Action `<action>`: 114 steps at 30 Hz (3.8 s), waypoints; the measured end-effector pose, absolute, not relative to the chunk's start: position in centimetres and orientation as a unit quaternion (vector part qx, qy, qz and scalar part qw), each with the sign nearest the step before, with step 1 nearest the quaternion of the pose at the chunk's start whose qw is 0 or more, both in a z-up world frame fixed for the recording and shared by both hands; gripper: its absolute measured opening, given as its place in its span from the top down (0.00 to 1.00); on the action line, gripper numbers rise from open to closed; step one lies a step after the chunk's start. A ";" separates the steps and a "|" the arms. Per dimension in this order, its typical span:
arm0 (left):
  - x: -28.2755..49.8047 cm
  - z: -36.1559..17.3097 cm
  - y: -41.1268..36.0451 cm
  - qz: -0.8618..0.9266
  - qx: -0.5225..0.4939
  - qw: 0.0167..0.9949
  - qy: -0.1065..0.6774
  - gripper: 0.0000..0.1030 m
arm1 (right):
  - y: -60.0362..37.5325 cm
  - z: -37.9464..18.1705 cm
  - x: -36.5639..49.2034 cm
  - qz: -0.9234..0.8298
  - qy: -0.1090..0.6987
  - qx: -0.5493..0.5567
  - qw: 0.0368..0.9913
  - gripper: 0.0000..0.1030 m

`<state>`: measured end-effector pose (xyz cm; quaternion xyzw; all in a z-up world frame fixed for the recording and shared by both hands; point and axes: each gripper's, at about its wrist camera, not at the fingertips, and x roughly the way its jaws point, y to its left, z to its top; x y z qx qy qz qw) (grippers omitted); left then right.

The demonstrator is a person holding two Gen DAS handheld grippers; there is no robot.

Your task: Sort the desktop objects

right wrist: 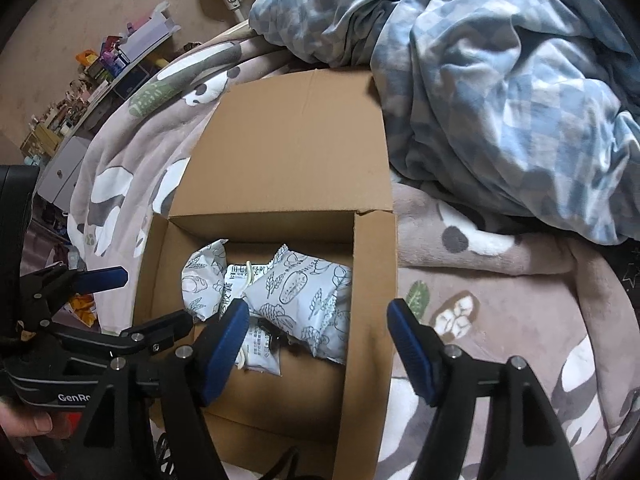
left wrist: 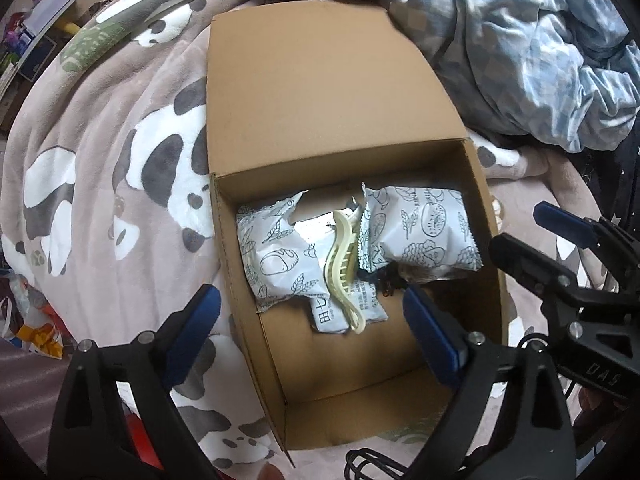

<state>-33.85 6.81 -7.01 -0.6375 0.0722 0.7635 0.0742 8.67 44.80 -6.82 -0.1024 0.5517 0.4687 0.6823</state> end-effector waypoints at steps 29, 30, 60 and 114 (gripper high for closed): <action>-21.7 1.6 8.2 0.793 -0.595 0.086 0.099 0.10 | 34.1 1.0 1.3 0.473 0.517 -0.112 0.704 0.29; -20.8 1.9 8.2 0.793 -0.595 0.088 0.099 0.10 | 33.4 1.4 0.8 0.473 0.517 -0.111 0.705 0.29; -5.8 9.6 9.1 0.803 -0.579 0.073 0.122 0.10 | 21.1 9.1 -9.5 0.502 0.501 -0.128 0.693 0.29; -6.4 12.3 6.9 0.787 -0.602 0.092 0.097 0.11 | 23.0 13.9 -11.4 0.492 0.509 -0.194 0.679 0.29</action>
